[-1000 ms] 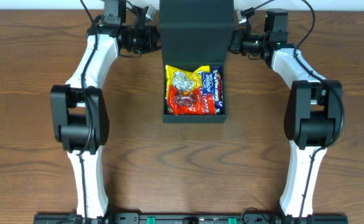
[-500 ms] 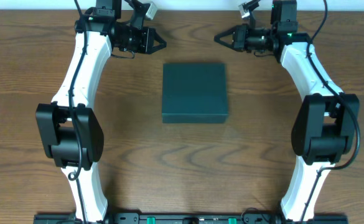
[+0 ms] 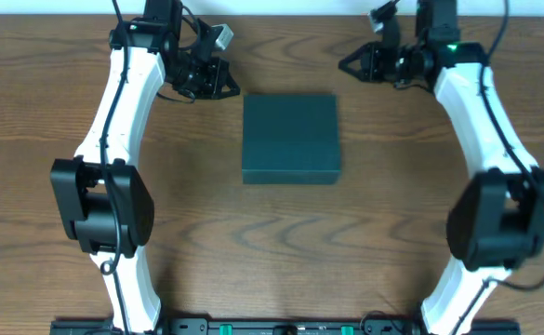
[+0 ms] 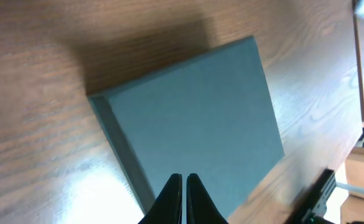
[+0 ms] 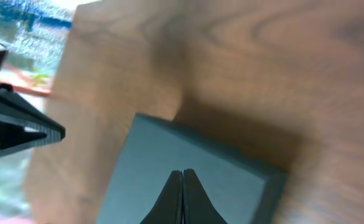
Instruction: Pack container
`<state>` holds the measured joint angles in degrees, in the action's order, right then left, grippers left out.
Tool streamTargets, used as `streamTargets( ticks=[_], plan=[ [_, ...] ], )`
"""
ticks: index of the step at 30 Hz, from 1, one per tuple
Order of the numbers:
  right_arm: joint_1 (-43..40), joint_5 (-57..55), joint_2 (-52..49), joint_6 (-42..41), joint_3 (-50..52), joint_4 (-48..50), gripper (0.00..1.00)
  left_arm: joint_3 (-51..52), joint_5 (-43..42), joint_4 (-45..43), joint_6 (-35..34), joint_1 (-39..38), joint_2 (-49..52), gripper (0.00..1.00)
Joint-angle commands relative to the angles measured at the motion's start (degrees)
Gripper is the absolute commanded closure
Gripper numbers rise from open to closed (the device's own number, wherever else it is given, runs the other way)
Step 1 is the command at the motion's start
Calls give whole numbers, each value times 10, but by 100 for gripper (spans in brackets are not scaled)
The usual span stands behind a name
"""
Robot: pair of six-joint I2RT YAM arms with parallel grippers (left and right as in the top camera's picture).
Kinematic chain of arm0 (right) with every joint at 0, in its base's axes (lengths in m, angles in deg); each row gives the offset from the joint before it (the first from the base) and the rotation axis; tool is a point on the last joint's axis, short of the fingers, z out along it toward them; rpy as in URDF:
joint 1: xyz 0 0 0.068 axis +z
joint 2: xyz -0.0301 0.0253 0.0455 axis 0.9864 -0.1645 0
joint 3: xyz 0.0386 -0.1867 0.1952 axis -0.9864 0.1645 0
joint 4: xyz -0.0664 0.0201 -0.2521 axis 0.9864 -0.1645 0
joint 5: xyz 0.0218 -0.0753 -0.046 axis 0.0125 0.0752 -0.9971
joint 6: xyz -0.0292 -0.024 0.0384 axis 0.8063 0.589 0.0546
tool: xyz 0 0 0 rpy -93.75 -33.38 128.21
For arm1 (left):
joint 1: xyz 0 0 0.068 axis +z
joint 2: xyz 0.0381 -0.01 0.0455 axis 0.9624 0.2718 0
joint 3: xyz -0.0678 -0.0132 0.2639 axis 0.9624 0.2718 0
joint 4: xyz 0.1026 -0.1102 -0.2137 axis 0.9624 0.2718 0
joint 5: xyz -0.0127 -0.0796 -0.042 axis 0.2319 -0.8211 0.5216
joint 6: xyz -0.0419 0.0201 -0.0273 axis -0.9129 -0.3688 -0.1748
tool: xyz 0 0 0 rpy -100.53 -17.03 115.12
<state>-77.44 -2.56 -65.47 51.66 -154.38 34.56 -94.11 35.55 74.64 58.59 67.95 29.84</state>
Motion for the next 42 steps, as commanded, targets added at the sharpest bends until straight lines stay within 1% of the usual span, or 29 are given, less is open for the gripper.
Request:
streamTargets(
  ticks=[1,4,7,10,17,18,20,24,26,28,31,34,38,41,42],
  plan=[
    [3,-62,55,40,-2,2,98,-12,15,15,14,0,-67,94],
    [3,-64,95,40,-2,0,99,-12,29,34,14,-2,-109,94],
    [4,-64,137,53,-2,-16,98,-12,71,60,15,-2,-162,94],
    [11,-65,172,73,-2,-48,99,-12,86,94,37,-2,-209,94],
    [47,-125,269,85,-2,-200,98,-10,87,223,114,-2,-342,94],
    [52,-124,277,85,-2,-215,99,-9,87,232,115,-2,-359,94],
    [69,-133,310,85,-2,-276,98,3,87,247,115,-2,-418,94],
    [97,-158,361,85,8,-362,98,58,88,244,115,-2,-523,94],
    [112,-168,406,79,40,-379,99,95,88,236,114,-2,-575,94],
    [124,-175,462,59,93,-372,98,144,87,226,107,-2,-632,94],
    [132,-191,568,25,198,-344,98,213,87,218,83,-2,-698,94],
    [131,-193,704,9,323,-316,98,295,70,216,82,-2,-759,94],
    [131,-193,845,-44,442,-312,98,378,30,199,82,-2,-804,94],
    [131,-177,936,-104,516,-317,98,459,-20,178,80,-2,-833,94],
    [131,-169,958,-116,535,-319,98,484,-21,170,71,-2,-840,94]
  ],
)
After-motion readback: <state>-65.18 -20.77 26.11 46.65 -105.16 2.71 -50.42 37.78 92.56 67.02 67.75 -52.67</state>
